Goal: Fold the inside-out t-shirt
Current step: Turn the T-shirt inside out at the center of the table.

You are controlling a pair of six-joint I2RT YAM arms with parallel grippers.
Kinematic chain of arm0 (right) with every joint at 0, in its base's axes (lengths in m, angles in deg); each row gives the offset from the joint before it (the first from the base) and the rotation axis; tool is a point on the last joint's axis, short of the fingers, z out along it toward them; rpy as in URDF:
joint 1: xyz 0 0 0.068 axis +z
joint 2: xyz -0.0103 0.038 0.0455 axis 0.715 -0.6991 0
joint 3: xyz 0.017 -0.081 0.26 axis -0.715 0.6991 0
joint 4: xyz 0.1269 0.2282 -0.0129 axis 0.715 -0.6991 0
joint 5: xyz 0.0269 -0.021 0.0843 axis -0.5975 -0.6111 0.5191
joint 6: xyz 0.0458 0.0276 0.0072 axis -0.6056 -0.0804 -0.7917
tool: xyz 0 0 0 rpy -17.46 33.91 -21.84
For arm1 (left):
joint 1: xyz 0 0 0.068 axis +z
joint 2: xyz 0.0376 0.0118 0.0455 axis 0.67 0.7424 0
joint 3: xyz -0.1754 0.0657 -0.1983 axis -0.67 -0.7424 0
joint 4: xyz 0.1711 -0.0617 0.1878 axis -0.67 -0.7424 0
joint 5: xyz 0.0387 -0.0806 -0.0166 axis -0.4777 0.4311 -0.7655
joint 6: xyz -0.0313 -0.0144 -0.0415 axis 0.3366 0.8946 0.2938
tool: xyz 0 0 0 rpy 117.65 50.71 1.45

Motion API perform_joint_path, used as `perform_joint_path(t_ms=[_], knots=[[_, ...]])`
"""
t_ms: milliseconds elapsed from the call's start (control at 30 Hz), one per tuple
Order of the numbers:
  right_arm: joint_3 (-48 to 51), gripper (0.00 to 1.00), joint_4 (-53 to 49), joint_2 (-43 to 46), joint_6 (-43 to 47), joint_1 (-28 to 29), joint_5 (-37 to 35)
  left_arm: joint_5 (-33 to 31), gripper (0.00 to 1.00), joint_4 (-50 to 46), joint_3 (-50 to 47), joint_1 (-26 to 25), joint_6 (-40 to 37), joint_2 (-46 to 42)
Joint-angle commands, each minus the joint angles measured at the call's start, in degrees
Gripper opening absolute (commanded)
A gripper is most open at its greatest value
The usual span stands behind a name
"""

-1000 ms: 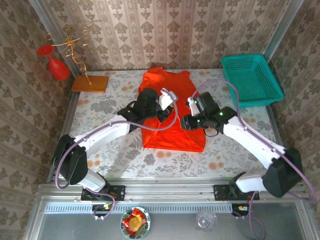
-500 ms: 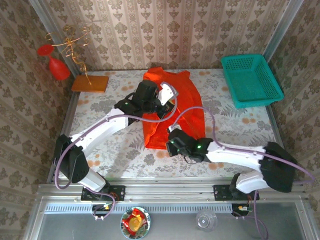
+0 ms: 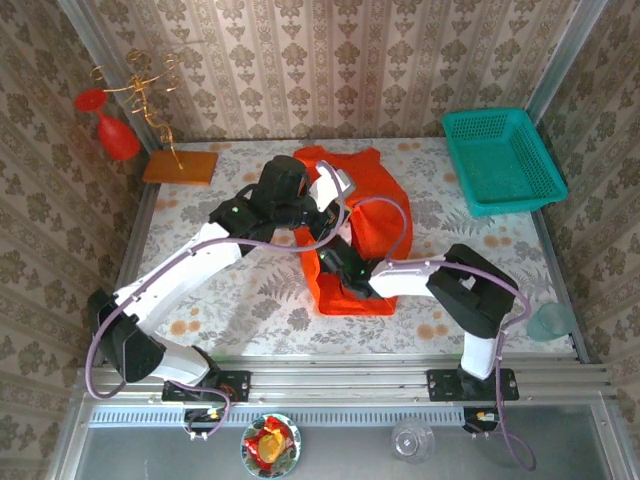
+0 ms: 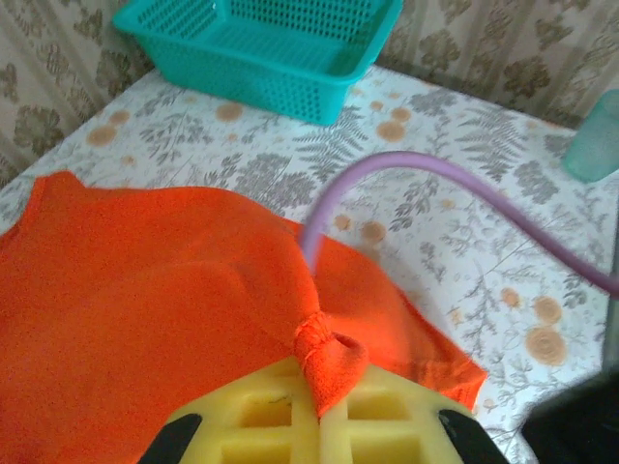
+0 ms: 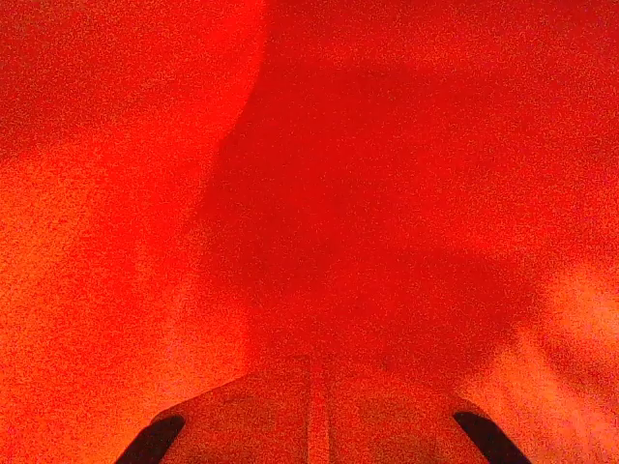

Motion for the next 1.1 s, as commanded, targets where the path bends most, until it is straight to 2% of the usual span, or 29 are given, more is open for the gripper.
perform_joint_path(t_ms=[0,167,267,500,533,567,700,867,967,1000,1067], knots=[[-4.1,0.22,6.0,-3.4,-1.0,-4.4,0.1,2.1,0.0,-3.6,2.4,-1.7,0.0,-1.5],[-13.2,0.31,1.2,-9.1,1.0,-8.1,3.3,4.7,0.0,-6.0,5.2,-4.1,-0.3,-1.8],[-18.8,0.4,-4.0,-12.5,2.7,-9.9,6.0,6.3,0.0,-7.2,6.6,-5.3,-0.3,-1.7],[-34.3,0.64,-25.3,-20.3,6.9,-11.4,7.7,9.9,0.0,-9.3,9.3,-7.7,-0.4,-2.7],[-37.4,0.71,-29.6,-21.8,8.1,-11.4,7.9,10.6,0.0,-9.5,9.7,-7.8,-0.3,-2.8],[-40.0,0.76,-32.6,-23.0,9.4,-11.5,8.7,10.7,0.0,-9.7,10.1,-8.1,-0.4,-2.8],[-49.3,0.87,-45.5,-28.2,13.2,-11.5,13.5,9.1,0.0,-11.4,11.6,-8.9,-1.0,-1.9],[-50.6,0.9,-55.1,-30.6,14.2,-11.9,19.0,6.1,0.0,-11.9,12.5,-8.9,-0.7,-2.2],[-48.4,0.83,-58.0,-30.1,14.4,-11.9,19.6,0.8,0.0,-12.0,12.4,-8.5,-0.1,-2.8],[-47.2,0.77,-58.3,-29.3,14.1,-12.0,18.6,-0.8,0.0,-12.0,12.4,-7.9,0.4,-2.8],[-44.7,0.59,-58.3,-27.2,13.8,-12.5,18.6,-3.4,0.0,-11.8,12.2,-6.4,1.5,-2.9]])
